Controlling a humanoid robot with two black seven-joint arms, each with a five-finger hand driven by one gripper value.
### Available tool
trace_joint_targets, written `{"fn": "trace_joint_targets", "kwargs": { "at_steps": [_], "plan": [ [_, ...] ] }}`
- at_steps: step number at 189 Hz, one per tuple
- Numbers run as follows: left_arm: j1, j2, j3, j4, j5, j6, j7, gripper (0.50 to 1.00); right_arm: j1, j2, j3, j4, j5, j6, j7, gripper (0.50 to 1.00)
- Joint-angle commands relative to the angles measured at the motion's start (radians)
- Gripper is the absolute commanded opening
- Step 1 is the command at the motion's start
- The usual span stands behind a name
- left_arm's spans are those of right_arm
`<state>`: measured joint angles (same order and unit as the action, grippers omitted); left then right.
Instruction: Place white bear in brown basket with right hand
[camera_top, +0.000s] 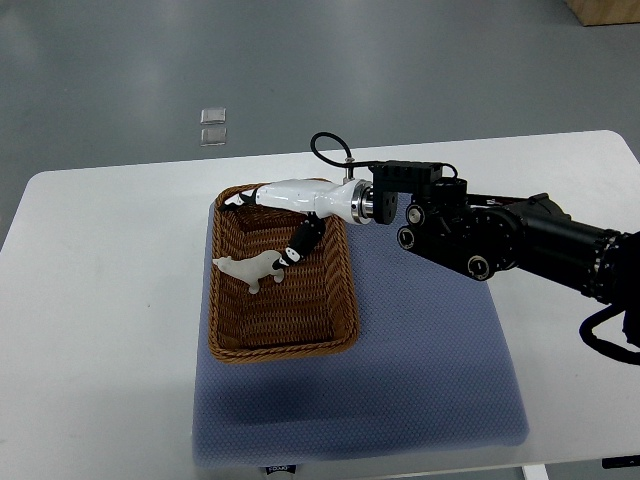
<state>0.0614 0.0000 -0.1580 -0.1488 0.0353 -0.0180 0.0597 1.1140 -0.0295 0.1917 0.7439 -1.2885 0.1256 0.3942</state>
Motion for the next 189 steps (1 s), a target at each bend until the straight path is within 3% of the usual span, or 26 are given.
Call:
{"fn": "trace_joint_targets", "kwargs": {
  "at_steps": [1, 22, 71, 107, 152, 189],
  "plan": [
    [0.000, 0.000, 0.000, 0.000, 0.000, 0.000, 0.000, 1.000, -0.002, -0.013, 0.063, 0.000, 0.124, 0.023, -0.005, 0.897],
    [0.000, 0.000, 0.000, 0.000, 0.000, 0.000, 0.000, 1.000, -0.020, -0.050, 0.071, 0.000, 0.297, 0.054, -0.029, 0.897],
    [0.000, 0.000, 0.000, 0.000, 0.000, 0.000, 0.000, 1.000, -0.120, -0.098, 0.170, 0.002, 0.617, 0.049, -0.104, 0.909],
    [0.000, 0.000, 0.000, 0.000, 0.000, 0.000, 0.000, 1.000, -0.201, -0.133, 0.337, 0.000, 0.747, 0.057, -0.213, 0.911],
    [0.000, 0.000, 0.000, 0.000, 0.000, 0.001, 0.000, 1.000, -0.284, -0.164, 0.414, -0.001, 0.971, 0.080, -0.305, 0.917],
    [0.000, 0.000, 0.000, 0.000, 0.000, 0.000, 0.000, 1.000, -0.310, -0.208, 0.417, -0.014, 1.200, 0.101, -0.328, 0.921]
  ]
}}
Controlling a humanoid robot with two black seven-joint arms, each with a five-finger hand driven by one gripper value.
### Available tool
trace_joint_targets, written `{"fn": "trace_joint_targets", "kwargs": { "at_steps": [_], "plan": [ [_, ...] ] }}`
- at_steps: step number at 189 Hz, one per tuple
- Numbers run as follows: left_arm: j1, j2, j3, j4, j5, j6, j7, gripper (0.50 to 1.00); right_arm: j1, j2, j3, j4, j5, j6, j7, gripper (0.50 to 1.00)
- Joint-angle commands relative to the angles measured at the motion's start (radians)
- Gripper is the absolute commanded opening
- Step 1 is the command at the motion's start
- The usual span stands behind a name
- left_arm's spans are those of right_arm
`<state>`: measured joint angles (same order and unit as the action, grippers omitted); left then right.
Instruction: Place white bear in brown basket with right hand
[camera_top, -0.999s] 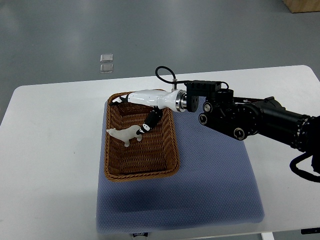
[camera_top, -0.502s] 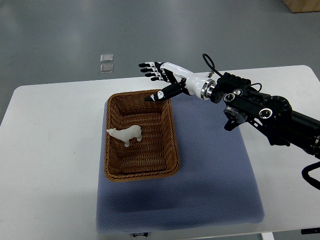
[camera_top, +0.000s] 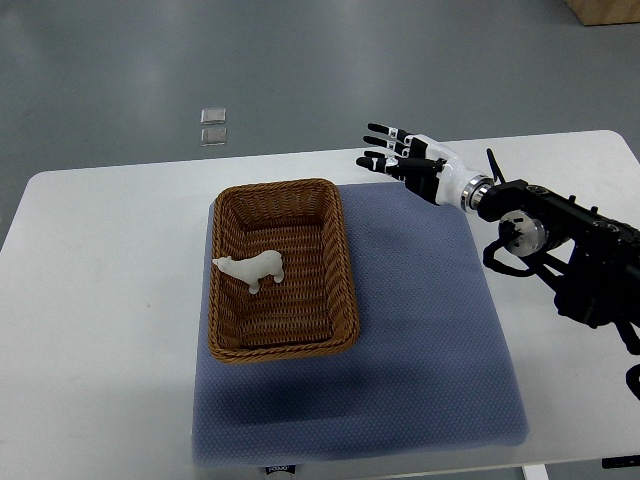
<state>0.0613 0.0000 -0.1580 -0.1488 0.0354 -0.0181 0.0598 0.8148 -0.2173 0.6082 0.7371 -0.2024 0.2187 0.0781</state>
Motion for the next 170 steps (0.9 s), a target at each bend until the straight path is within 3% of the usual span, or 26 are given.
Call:
{"fn": "trace_joint_targets", "kwargs": {
  "at_steps": [1, 77, 170],
  "plan": [
    [0.000, 0.000, 0.000, 0.000, 0.000, 0.000, 0.000, 1.000, -0.011, -0.020, 0.001, -0.010, 0.126, 0.011, -0.015, 0.921],
    [0.000, 0.000, 0.000, 0.000, 0.000, 0.000, 0.000, 1.000, -0.017, -0.027, 0.001, -0.045, 0.376, 0.028, -0.106, 0.924],
    [0.000, 0.000, 0.000, 0.000, 0.000, 0.001, 0.000, 1.000, -0.026, -0.025, 0.001, -0.045, 0.371, 0.024, -0.093, 0.924]
  ]
}}
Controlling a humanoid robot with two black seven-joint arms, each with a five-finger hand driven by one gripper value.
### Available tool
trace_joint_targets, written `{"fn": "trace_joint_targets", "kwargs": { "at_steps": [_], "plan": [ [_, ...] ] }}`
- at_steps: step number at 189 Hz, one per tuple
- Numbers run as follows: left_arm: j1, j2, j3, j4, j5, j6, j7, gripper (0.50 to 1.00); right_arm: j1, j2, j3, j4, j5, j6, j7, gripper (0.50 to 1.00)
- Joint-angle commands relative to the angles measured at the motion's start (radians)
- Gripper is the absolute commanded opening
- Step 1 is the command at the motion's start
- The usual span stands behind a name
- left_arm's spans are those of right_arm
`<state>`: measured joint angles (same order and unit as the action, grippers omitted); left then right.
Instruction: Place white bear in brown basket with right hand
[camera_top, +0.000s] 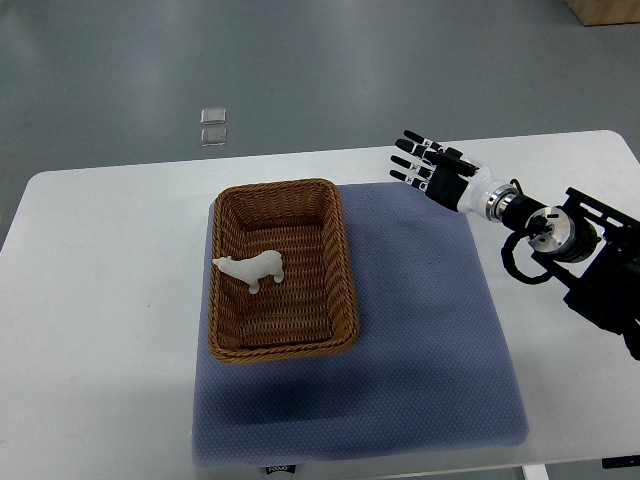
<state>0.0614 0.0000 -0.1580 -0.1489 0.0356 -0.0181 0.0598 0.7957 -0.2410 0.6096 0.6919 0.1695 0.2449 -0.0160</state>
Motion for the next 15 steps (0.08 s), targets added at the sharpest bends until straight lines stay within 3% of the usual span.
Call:
{"fn": "trace_joint_targets", "kwargs": {
  "at_steps": [1, 15],
  "plan": [
    [0.000, 0.000, 0.000, 0.000, 0.000, 0.001, 0.000, 1.000, -0.007, -0.001, -0.001, 0.000, -0.001, -0.003, 0.001, 0.924],
    [0.000, 0.000, 0.000, 0.000, 0.000, 0.000, 0.000, 1.000, -0.016, -0.003, -0.001, 0.000, -0.001, -0.004, 0.001, 0.924]
  ]
}}
